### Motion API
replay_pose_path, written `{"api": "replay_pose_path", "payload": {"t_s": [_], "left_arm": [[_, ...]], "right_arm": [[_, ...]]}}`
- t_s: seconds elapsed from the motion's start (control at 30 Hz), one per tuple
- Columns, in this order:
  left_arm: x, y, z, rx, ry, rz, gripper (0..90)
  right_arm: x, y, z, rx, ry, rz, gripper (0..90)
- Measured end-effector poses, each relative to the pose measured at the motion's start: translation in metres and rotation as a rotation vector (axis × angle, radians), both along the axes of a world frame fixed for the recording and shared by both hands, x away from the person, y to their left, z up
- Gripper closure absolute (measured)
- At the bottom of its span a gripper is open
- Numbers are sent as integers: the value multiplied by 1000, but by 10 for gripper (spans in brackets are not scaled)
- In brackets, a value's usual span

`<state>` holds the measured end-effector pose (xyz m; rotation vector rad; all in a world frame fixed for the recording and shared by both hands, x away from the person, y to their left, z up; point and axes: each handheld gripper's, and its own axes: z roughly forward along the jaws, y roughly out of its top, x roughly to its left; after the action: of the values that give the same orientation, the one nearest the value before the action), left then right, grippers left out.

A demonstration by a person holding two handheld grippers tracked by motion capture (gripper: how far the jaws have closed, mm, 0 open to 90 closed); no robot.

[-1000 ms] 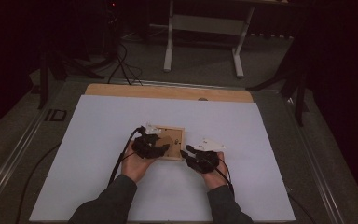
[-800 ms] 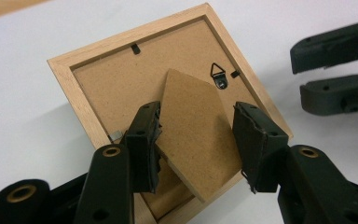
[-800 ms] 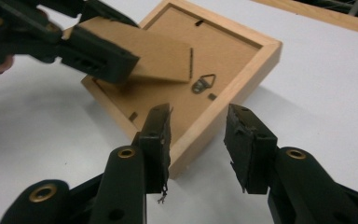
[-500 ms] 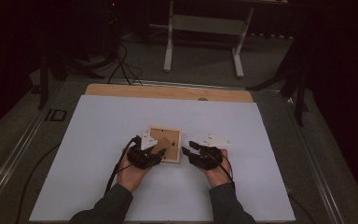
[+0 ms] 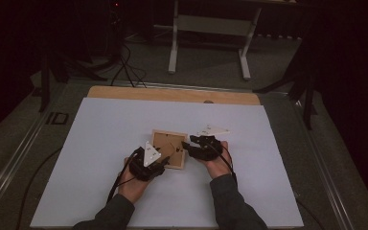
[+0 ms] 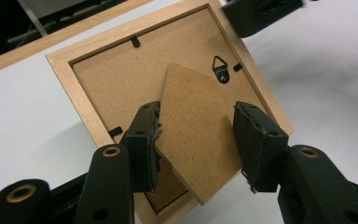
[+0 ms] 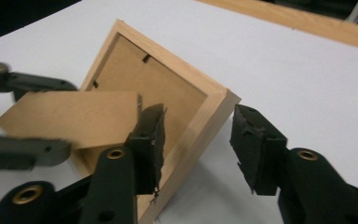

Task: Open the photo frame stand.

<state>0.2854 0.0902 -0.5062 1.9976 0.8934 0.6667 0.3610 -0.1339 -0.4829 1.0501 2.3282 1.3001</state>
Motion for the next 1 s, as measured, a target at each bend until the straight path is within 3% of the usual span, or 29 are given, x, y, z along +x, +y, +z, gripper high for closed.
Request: {"api": "replay_pose_path", "payload": {"t_s": [0.23,0.57,0.9,1.0], "left_arm": [[-5,2,-3,8,-34,-14,535],[-9,7,-6,3,-56,-44,535],[-9,10,-8,6,-33,-65,529],[-6,15,-7,-53,19,-85,521]], "right_arm": [[11,3,-6,41,87,39,441],[18,1,-11,70,146,112,467],[19,-4,-9,99,159,128,525],[18,-4,-9,103,154,133,534]]}}
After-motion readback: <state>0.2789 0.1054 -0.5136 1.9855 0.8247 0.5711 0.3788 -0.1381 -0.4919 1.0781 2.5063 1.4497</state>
